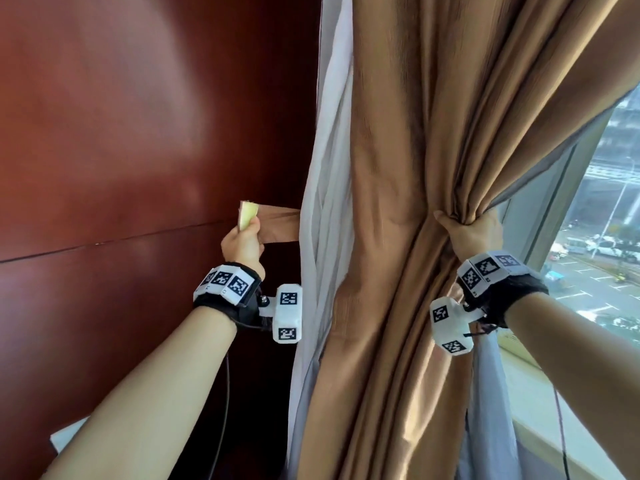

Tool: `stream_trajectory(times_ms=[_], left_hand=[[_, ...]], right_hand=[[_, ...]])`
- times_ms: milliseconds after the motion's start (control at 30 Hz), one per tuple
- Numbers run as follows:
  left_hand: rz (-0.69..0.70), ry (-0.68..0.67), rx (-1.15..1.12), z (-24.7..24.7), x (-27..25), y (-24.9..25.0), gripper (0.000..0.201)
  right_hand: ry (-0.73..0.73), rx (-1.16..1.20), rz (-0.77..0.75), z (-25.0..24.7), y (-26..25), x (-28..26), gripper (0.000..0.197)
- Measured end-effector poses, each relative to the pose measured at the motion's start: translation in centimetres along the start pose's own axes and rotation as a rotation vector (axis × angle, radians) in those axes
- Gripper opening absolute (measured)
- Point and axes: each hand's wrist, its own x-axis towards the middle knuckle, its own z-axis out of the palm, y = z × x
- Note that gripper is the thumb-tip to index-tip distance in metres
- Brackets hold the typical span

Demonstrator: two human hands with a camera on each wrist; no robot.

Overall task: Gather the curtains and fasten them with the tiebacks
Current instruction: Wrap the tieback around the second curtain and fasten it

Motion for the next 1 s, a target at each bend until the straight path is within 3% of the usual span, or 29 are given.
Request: stream_trajectory(times_ms=[167,267,333,433,567,733,867,1000], left_hand=[[0.085,-0.133,0.066,-1.9,-1.5,0.9,0.010],[0.143,-0.372,0.084,-1.2,-3.8,1.1,0.013],[0.189,-0.541,0.137,-0.4,-5.9,0.5,0.014],[0.176,-0.659,0.151,0.6,-8.6,-0.6,0.018],[0.221,-0.647,0.156,0.0,-9.1,-0.6,0.018],[0.274,-0.632,0.245,-2.8,-8.8,0.1,0.018],[0.346,-0.557,0.374,-4.1,-8.4,0.8,0.021],[0.504,-0.471,0.534,-4.4,-8.2,1.0,0.027]], right_hand=[[-0.018,0.038,-0.011,-0.2,-0.5,-1.0,0.069],[0.015,0.099,-0.024,0.7,-1.0,-2.7,0.074],[0.030,0.100,0.005,1.6,-1.7,-4.5,0.091],[-0.045,0.044,0.063,2.7,-3.0,-7.7,0.115],[-0.044,0.042,0.009,3.8,-4.4,-10.6,0.125],[0.037,-0.056,0.080,6.2,-7.3,-13.5,0.131],[-0.020,-0.102,0.071,8.1,-8.8,-15.1,0.135],[-0.144,-0.172,-0.002,8.5,-9.5,-15.3,0.128]])
